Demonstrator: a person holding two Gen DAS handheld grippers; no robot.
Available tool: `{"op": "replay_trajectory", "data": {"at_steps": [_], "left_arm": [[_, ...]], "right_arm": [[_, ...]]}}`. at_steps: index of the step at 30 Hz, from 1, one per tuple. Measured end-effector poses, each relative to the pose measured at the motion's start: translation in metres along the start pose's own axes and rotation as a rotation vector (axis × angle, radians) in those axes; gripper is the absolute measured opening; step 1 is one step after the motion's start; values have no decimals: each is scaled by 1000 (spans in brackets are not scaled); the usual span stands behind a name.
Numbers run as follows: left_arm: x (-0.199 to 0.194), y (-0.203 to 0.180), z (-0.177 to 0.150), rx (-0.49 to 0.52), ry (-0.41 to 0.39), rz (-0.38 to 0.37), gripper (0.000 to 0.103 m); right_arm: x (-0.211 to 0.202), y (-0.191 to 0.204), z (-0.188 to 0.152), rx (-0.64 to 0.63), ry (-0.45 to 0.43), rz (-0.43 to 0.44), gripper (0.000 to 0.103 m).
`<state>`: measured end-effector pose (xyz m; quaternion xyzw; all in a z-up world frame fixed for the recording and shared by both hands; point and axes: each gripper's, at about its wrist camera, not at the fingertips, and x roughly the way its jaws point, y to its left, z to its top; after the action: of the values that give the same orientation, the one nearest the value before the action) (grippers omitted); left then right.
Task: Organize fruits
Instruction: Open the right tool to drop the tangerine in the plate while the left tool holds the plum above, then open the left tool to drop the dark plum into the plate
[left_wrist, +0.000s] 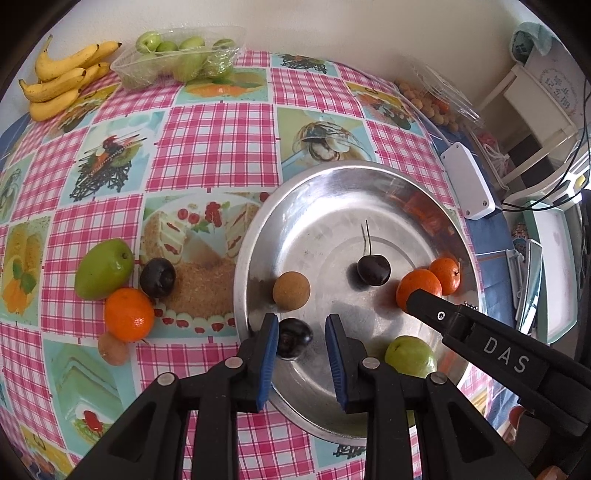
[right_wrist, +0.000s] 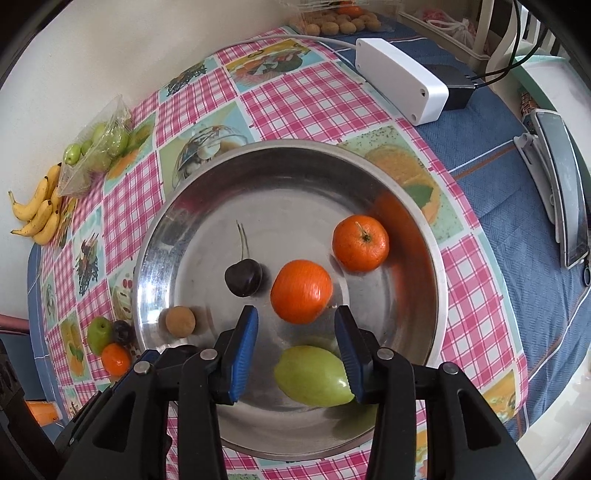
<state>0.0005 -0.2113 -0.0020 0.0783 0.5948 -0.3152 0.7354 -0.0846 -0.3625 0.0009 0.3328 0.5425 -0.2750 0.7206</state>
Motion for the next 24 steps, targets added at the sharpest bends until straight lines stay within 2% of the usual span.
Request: {"op": "replay_trajectory", "data": {"at_steps": [2,9,13,24], "left_arm": [[-3,1,1,-3,-6,-2,30],[-16,14,7,-47,-39,-10,31],[-23,33,11,-107,-64,5,40],[-26,81,15,-246,-86,57,45]], "right_arm": [[-2,0,0,-1,-7,1,50],[-10,3,2,-13,-29,5,50],[-10,2,2,-16,-30,8,52],[-1,6,2,-28,-11,1,53]]}}
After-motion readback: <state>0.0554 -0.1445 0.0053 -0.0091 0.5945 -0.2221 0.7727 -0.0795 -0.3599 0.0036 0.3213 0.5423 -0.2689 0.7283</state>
